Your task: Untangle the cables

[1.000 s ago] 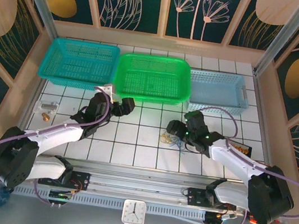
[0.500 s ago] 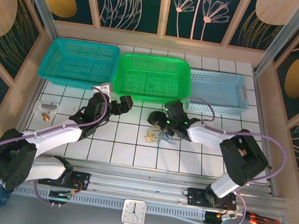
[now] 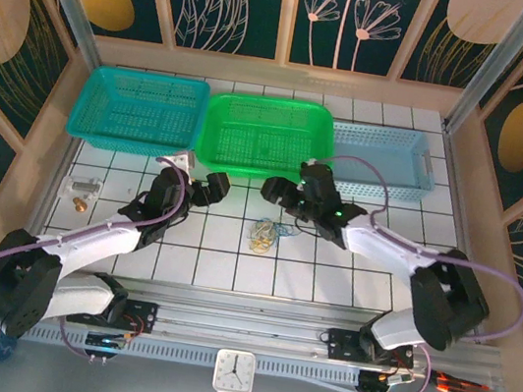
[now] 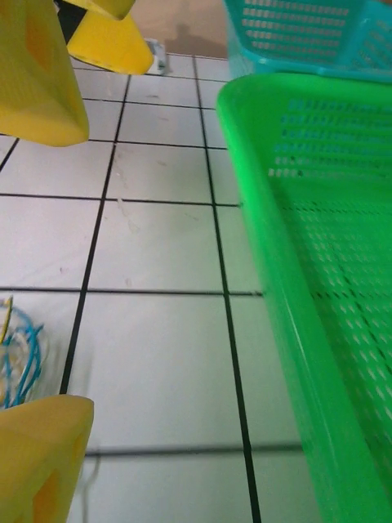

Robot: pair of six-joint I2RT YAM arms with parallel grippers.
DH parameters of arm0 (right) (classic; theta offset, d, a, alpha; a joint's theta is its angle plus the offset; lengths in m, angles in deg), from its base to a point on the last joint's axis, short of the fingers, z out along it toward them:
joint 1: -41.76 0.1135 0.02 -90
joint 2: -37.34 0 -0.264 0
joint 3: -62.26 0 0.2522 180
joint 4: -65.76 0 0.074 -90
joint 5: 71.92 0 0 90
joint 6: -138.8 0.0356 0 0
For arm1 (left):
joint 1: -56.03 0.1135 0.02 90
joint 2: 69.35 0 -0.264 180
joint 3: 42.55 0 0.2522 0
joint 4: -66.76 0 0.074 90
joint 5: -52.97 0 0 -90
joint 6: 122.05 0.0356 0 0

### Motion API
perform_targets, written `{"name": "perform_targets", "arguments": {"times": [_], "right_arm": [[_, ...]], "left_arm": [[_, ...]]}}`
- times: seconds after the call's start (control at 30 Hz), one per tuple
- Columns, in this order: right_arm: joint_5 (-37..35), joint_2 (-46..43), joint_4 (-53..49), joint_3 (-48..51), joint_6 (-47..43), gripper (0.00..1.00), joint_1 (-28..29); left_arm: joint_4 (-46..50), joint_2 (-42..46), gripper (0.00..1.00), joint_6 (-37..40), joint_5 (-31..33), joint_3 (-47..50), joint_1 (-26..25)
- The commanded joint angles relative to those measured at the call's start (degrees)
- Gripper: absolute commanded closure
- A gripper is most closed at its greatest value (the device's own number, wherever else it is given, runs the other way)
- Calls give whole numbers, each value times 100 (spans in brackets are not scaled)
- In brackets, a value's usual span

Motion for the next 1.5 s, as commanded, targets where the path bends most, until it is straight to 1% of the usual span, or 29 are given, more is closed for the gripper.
{"name": "perform_targets", "arguments": {"times": [0.0,0.07,0.1,0.13,0.17,0.33,0.43,0.5,0.6,0.67,0.93,1.33,1.47], "right_arm": [[-319,-592,-598,467,-251,20,-360],[-145,-910,-698,761,-228,20,-687],[-63,-1044,-731,868,-223,21,-719],[4,-1181,-776,1001,-207,20,-924],[51,-1300,-816,1098,-193,20,-1000],[208,-1624,-957,1461,-12,23,-1087],[382,-1726,-830,1718,157,30,-1098],[527,-1765,-640,1891,292,34,-1098],[824,-1752,-218,2116,480,40,-1103],[984,-1669,-7,2211,567,45,-1096],[1147,-1373,394,2293,586,62,-1015],[1156,-652,822,2029,600,63,-812],[1116,-534,893,2012,627,67,-813]], "left_arm": [[-6,-146,1,-95,-173,-76,-97],[47,-305,1,-64,-134,-227,-273],[85,-388,1,-34,-89,-311,-385],[130,-492,1,1,-22,-418,-531],[170,-628,1,37,35,-546,-686],[506,-1338,1,296,483,-1241,-1460],[847,-1815,1,541,853,-1736,-1917],[1051,-2112,1,599,985,-1990,-2092],[1049,-2369,1,554,970,-2074,-2172],[978,-2421,1,509,1007,-2024,-2183],[859,-2329,1,495,1085,-1805,-2183],[760,-2259,1,385,1036,-1601,-2180],[730,-2259,1,382,1019,-1582,-2187]]}}
